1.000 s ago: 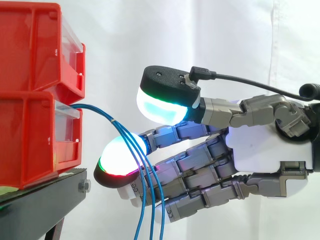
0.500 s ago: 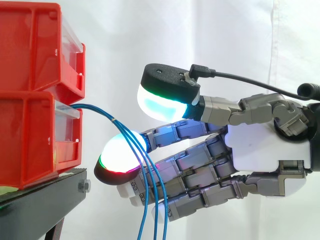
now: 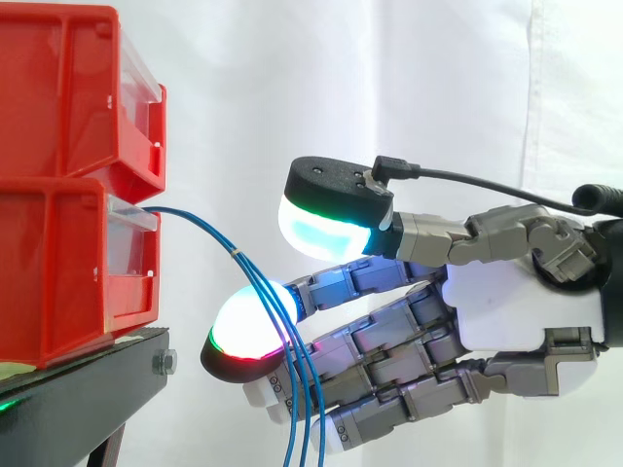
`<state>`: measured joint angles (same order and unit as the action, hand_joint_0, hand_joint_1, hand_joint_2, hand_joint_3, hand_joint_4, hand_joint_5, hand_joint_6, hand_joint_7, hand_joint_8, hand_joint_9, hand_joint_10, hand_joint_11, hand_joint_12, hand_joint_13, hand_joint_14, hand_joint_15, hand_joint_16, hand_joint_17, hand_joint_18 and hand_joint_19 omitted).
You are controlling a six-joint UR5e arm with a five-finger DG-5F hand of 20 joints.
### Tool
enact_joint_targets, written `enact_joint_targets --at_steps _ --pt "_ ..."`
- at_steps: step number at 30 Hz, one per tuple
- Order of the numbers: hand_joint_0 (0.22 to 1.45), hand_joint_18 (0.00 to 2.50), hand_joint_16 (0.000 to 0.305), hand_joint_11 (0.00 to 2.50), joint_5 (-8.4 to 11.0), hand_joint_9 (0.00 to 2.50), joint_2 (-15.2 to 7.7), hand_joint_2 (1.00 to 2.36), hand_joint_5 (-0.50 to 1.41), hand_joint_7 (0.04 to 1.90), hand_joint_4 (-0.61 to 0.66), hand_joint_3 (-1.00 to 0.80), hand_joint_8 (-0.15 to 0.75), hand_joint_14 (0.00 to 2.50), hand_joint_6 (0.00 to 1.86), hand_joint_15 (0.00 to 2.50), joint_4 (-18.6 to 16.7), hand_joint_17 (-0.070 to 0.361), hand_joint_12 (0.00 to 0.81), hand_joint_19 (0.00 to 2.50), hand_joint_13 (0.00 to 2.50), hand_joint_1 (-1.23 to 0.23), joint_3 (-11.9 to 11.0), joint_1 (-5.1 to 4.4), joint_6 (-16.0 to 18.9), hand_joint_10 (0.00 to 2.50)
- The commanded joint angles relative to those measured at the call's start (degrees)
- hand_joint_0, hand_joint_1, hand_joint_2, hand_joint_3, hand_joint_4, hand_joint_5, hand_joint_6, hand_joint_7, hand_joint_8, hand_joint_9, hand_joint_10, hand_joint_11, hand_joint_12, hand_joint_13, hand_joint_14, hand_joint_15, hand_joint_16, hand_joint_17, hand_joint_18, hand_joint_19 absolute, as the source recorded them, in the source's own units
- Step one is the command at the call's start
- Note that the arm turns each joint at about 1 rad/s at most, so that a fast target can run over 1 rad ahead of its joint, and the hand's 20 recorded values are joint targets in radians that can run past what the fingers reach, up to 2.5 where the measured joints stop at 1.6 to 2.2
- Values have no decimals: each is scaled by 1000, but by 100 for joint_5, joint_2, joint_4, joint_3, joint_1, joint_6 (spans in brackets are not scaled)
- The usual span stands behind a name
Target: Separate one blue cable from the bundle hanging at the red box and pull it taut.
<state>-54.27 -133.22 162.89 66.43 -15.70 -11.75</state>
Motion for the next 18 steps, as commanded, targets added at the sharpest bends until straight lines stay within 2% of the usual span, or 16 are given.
enact_joint_targets --at_steps 1,7,14,18 --pt "601 331 35 171 -31 528 -2 1003 -149 1016 282 -468 272 0 504 0 -3 79 258 296 227 -567 1 14 -3 6" --pt "602 332 35 170 -31 528 -2 1003 -149 1018 280 -469 273 0 503 0 -20 79 256 296 227 -568 1 32 -3 6" --pt "602 332 35 172 -31 531 -28 1003 -149 1023 275 -468 272 0 504 0 -301 79 255 295 227 -568 -8 14 -196 6" --pt "602 332 35 177 -49 531 -37 1003 -149 1022 280 -469 271 0 504 0 -328 79 255 287 228 -568 1 32 -205 6"
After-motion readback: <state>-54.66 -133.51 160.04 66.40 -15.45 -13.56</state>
